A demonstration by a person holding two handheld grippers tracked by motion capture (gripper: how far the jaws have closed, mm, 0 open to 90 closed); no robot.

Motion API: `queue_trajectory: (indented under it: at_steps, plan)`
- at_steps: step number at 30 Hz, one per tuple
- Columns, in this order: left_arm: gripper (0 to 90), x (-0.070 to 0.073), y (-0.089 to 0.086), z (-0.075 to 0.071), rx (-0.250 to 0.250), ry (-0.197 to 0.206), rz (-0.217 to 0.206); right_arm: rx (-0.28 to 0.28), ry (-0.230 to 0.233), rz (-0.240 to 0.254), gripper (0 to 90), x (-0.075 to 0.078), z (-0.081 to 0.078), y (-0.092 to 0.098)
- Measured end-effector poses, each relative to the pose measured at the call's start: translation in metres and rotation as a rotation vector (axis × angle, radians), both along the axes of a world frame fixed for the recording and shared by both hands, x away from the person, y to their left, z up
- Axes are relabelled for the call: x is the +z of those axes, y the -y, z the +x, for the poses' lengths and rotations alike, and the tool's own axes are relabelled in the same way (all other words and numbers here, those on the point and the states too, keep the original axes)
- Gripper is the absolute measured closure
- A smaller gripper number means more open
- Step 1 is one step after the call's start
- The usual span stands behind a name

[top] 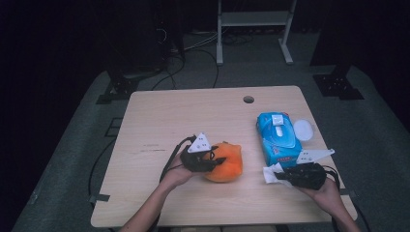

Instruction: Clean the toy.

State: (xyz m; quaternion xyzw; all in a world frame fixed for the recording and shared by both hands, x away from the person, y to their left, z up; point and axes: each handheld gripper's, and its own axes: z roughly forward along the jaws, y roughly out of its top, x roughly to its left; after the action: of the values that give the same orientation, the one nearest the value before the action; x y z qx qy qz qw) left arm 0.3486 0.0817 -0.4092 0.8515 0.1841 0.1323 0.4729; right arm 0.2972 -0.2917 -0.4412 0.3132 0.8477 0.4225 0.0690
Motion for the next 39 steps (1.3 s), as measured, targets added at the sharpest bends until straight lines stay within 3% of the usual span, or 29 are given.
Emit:
queue_trajectory:
  at_steps: [3,9,12,14,17,22,28,39]
  plan:
    - [53.7,0.000,-0.004,0.007,0.028,-0.007,-0.016,-0.015,-0.014,-0.007,78.4,-0.005,0.002,0.005]
    - [52.9,-0.006,-0.008,0.013,0.061,-0.007,0.006,-0.018,-0.028,-0.039,65.0,-0.012,0.005,0.003]
    - [52.7,-0.006,-0.008,0.014,0.074,0.001,-0.001,-0.020,-0.016,-0.013,54.5,-0.010,0.005,0.002]
    - [52.6,-0.005,-0.008,0.015,0.085,0.018,0.004,-0.020,-0.015,0.003,50.4,-0.009,0.005,0.001]
    - [49.1,-0.007,-0.008,0.015,0.084,0.009,0.003,-0.012,-0.010,0.008,46.3,-0.010,0.004,-0.003]
    - [34.5,-0.005,-0.010,0.016,0.085,-0.013,-0.011,-0.002,-0.001,0.020,42.5,-0.009,0.004,-0.005]
    - [24.3,0.007,-0.018,0.012,0.083,-0.025,-0.058,-0.018,0.023,0.064,37.9,-0.004,0.007,-0.007]
    - [19.1,0.009,-0.051,0.000,0.125,-0.047,-0.066,-0.031,0.034,0.061,35.7,-0.002,0.009,-0.010]
